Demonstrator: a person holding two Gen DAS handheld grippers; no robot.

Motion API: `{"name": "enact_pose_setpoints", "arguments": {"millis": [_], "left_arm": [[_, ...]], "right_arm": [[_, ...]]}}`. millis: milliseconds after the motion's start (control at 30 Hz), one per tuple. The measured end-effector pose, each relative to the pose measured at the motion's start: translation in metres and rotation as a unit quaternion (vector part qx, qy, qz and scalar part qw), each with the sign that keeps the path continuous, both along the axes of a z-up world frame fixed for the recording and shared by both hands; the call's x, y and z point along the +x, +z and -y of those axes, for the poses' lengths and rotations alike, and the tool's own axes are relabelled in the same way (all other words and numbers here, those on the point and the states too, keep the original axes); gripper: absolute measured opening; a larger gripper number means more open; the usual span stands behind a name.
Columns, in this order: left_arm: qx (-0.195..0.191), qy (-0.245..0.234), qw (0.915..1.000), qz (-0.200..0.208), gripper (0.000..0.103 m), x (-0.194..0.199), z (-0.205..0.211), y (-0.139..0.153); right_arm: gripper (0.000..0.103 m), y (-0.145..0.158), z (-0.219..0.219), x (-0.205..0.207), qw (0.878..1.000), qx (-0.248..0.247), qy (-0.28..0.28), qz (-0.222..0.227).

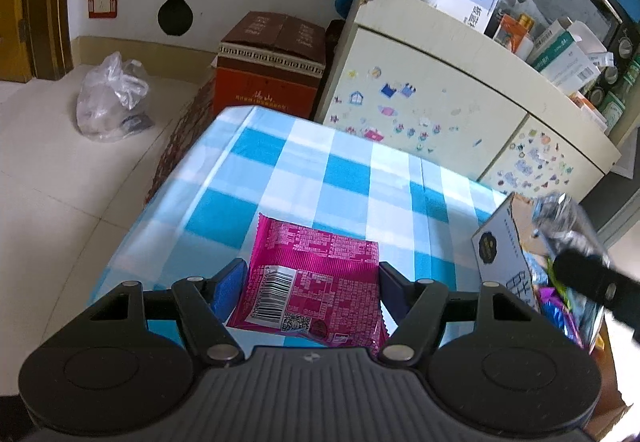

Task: Organize snacks
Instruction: 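Carry the pink and silver packets with both grippers over the box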

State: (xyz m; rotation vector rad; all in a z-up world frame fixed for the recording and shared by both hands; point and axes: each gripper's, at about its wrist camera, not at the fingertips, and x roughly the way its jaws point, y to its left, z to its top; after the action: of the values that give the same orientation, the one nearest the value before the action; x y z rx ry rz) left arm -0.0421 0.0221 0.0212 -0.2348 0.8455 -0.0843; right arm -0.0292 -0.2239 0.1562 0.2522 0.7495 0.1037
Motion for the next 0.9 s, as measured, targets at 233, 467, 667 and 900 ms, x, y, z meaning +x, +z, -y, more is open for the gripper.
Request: {"name": "enact_pose_setpoints", "arguments": {"millis": [233, 467, 667, 900], "left_arm": [[-0.007, 0.002, 1.0, -0.006, 0.075, -0.016, 0.004, -0.003], [-0.008, -0.012, 0.9998, 0.011, 0.075, -0.022, 0.023, 0.016], [-0.009, -0.042, 0.9984, 0.035, 0.075, -0.025, 0.053, 0.038], [-0.017, -0.075, 0.9957, 0.053, 0.075, -0.026, 0.089, 0.059]], "right_arm": [[0.06, 0.003, 0.014, -0.003, 1.0, 0.002, -0.028, -0.007], [0.06, 0.011, 0.031, -0.01, 0.999, 0.013, -0.051, -0.001], [0.06, 0.017, 0.044, -0.017, 0.998, 0.02, -0.064, 0.008], [0.06, 0.027, 0.071, -0.028, 0.995, 0.039, -0.09, 0.024]]}}
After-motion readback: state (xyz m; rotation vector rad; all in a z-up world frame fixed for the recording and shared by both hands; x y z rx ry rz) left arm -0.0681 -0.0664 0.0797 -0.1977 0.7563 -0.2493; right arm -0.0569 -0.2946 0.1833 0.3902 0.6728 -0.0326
